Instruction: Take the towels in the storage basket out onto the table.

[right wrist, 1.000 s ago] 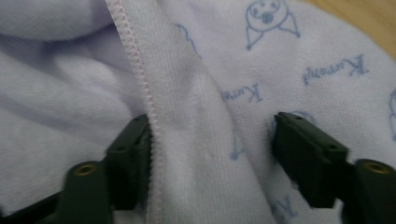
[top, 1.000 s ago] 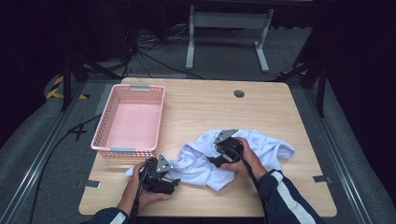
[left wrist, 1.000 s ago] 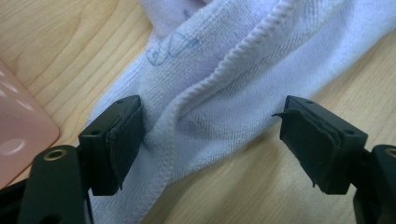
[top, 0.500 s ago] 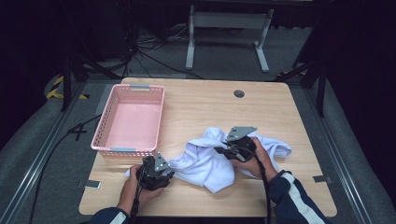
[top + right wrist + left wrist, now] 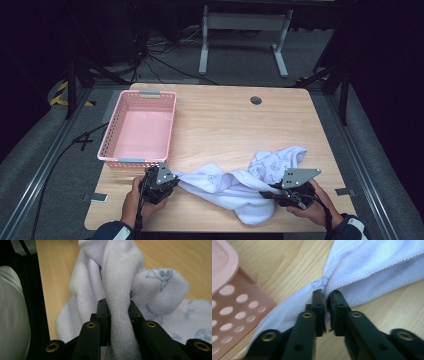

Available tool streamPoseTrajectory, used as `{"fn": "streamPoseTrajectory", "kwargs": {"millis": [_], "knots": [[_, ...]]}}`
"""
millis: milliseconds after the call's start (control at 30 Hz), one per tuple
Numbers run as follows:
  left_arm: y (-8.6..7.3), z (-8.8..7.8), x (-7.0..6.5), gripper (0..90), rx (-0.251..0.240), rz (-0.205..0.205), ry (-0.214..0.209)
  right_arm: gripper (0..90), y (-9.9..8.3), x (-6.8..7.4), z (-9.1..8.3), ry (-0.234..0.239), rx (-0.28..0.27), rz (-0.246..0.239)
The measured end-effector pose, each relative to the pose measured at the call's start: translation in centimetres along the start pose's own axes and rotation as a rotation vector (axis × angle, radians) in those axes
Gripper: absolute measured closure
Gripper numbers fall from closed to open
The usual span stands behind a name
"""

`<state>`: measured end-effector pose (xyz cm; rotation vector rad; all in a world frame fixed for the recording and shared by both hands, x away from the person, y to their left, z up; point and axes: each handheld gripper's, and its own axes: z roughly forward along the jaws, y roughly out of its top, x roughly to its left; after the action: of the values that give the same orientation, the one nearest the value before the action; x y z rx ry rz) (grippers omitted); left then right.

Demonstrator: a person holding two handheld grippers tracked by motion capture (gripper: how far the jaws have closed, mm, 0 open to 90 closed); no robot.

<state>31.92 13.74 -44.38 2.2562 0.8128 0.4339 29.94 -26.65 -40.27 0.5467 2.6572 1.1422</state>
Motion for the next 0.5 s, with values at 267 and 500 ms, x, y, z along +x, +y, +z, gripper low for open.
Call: {"fn": "streamPoseTrajectory", "kwargs": {"millis": [267,500], "knots": [[0.9,1.0,-1.2,26.0,0.009,0.048,-0.136,70.6,-3.1,0.2,1.6,-0.001,0.136,0.038],[2.0,3.7,-2.7,23.0,0.106,0.119,-0.226,68.2,-3.8,0.1,2.4,-0.021,0.144,0.038]]}}
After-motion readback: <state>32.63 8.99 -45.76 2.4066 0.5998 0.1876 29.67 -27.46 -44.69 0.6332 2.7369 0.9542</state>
